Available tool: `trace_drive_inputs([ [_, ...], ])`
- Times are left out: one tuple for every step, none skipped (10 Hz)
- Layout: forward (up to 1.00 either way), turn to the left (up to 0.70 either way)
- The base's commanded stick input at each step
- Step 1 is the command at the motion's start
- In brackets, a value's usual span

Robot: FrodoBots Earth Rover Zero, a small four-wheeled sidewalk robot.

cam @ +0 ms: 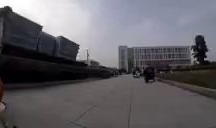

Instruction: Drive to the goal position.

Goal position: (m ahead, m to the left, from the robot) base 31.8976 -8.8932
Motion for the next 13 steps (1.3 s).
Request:
trace_drive_inputs([
  [0.70, 0.00],
  [0.70, 0.00],
  [0.70, 0.00],
  [0.70, 0.00],
  [0.70, 0.00],
  [0.70, 0.00],
  [0.70, 0.00],
  [0.70, 0.00],
  [0.70, 0.00],
  [0.70, 0.00],
  [0.70, 0.00],
  [0.70, 0.00],
  [0.70, 0.00],
])
